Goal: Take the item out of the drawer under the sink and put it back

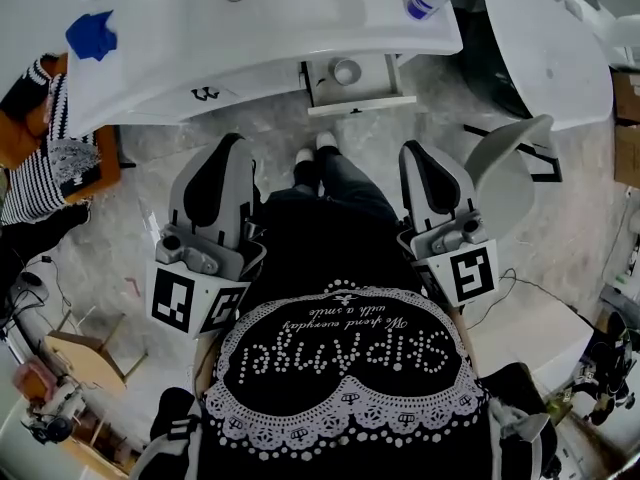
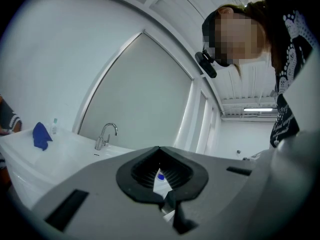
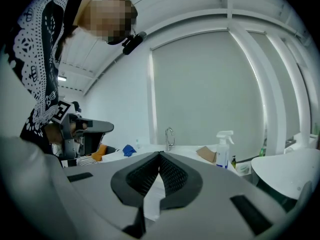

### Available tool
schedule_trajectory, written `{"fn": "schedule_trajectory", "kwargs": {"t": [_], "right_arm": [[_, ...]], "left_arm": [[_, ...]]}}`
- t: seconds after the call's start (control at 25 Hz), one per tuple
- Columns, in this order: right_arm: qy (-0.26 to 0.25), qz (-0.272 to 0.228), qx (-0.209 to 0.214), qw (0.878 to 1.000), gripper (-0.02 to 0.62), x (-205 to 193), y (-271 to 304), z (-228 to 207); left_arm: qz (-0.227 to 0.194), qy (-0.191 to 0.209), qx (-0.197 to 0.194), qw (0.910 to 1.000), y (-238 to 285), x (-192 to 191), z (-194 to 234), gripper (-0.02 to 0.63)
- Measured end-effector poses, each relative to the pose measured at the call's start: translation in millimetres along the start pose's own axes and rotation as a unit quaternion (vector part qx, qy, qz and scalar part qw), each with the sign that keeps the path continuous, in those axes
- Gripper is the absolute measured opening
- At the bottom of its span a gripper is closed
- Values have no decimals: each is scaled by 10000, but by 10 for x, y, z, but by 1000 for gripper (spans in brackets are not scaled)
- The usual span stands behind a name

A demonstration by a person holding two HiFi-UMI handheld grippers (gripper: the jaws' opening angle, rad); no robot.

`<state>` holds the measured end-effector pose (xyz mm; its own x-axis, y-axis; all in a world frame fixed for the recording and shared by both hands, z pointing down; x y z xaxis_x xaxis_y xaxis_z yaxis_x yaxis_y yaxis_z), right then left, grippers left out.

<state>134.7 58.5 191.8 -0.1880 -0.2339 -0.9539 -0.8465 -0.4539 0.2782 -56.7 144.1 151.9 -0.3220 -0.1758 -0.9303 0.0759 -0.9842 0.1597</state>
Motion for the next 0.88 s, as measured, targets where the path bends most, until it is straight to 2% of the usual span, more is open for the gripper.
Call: {"fn": "schedule_trajectory", "kwargs": {"t": [0.16,0.32,0.56,0.72,0.88], "right_arm": [[-38,36,-56,10000,18,-55,-9,27],[-213,81,-54,9997,18,-84,25,81],[-237,51,255,9994,18,-51,88,152],[-321,117,425,9985,18,12,115,161],[-408,158,388,9983,20,44,76,127]], "left_arm": [[25,107,-47,9999,18,8,-13,5],[28,282,72,9996,-9,29,35,5],[57,433,307,9986,-84,48,98,5],[161,383,355,9985,-132,16,135,5],[176,317,341,9988,-187,-3,205,5]]}}
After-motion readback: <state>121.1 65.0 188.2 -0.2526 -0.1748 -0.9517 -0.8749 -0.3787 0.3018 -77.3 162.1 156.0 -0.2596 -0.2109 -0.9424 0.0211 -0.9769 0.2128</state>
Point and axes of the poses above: the fingertips, and each gripper's own axes: y forward along the fingers, z to its left, x out of its top, the point moved 3 cm from there along -y, backward along the fingers, and after that the axes turned 8 degrees about z, right-handed, at the moved point
